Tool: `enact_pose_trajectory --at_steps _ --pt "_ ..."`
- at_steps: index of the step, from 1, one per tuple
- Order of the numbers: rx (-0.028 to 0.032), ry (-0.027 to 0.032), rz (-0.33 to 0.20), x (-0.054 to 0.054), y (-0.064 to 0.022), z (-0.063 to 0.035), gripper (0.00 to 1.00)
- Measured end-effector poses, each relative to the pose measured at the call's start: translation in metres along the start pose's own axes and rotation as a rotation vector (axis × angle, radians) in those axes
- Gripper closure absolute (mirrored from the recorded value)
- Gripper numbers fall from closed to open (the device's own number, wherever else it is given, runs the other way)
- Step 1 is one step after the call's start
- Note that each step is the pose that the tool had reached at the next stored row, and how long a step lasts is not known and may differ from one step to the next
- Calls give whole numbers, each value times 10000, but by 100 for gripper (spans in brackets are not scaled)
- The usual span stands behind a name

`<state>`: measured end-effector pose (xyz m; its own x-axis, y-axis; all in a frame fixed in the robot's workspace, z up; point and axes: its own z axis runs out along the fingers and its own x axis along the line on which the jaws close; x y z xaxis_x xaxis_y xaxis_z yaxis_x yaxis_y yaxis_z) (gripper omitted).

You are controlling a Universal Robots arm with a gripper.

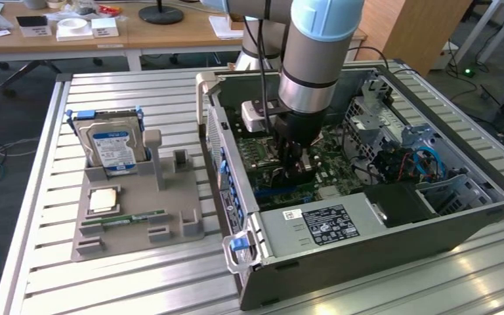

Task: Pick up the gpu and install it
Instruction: 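Insert the gpu into the slot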

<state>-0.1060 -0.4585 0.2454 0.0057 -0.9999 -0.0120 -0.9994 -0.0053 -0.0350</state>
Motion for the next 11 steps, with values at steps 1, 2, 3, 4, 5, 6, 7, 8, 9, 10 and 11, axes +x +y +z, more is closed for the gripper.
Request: enact_pose_trajectory --at_steps 1,2,3,4,5,6,7,8,9,10,11 --pt "9 -3 -1 0 0 7 74" --pt "16 -5 -1 1 0 12 74" --pt "24 -8 -1 1 1 17 74" --pt "27 -10 -1 1 1 19 74" --pt "28 -14 0 0 1 19 74" --pt "29 -22 1 0 1 20 74" --pt "29 -34 2 0 2 20 74" --pt "29 -38 3 0 2 21 74" --pt "29 -44 3 0 2 21 74" --pt "29 -49 3 0 2 21 74" --pt "30 -55 2 0 1 19 74"
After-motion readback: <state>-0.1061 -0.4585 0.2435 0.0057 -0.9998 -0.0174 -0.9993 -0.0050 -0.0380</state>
